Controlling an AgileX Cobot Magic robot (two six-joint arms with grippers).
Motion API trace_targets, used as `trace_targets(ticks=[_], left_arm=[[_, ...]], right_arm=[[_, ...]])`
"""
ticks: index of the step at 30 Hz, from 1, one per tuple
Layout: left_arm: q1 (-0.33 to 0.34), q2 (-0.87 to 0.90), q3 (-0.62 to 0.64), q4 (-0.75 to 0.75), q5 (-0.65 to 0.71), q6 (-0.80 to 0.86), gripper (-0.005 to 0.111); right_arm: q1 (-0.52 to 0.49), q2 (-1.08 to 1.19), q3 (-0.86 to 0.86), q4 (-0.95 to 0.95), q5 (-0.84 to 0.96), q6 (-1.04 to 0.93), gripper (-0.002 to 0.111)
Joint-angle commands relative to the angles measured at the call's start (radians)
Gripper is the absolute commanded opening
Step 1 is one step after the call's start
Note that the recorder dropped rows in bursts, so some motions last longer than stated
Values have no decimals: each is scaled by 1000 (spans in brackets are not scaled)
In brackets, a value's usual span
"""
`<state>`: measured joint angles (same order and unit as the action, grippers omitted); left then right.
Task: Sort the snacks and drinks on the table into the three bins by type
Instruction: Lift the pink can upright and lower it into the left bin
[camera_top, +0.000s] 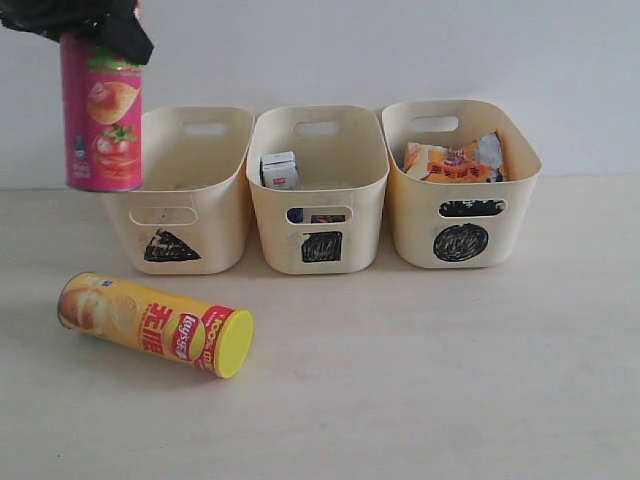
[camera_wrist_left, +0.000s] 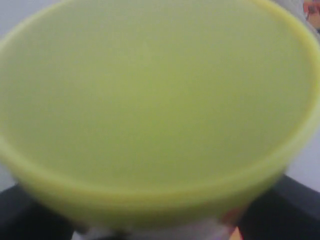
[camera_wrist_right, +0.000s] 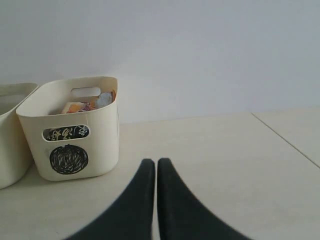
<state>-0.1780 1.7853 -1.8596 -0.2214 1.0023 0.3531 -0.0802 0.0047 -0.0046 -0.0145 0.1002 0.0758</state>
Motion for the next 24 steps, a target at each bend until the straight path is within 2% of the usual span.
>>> trace_targets(ticks=[1, 9, 20, 21, 24], left_arm=[[7, 143, -122, -36, -136, 40, 4], [7, 355, -254, -29, -300, 47, 4], [7, 495, -259, -33, -355, 40, 4], [7, 497, -259, -33, -355, 40, 5], [7, 506, -259, -33, -342, 40, 23]], right_arm=[[-8, -5, 5, 2, -2, -3, 0], [-8, -5, 5, 2, -2, -3, 0], [-8, -5, 5, 2, -2, -3, 0], [-8, -5, 5, 2, -2, -3, 0], [-8, -5, 5, 2, -2, -3, 0]])
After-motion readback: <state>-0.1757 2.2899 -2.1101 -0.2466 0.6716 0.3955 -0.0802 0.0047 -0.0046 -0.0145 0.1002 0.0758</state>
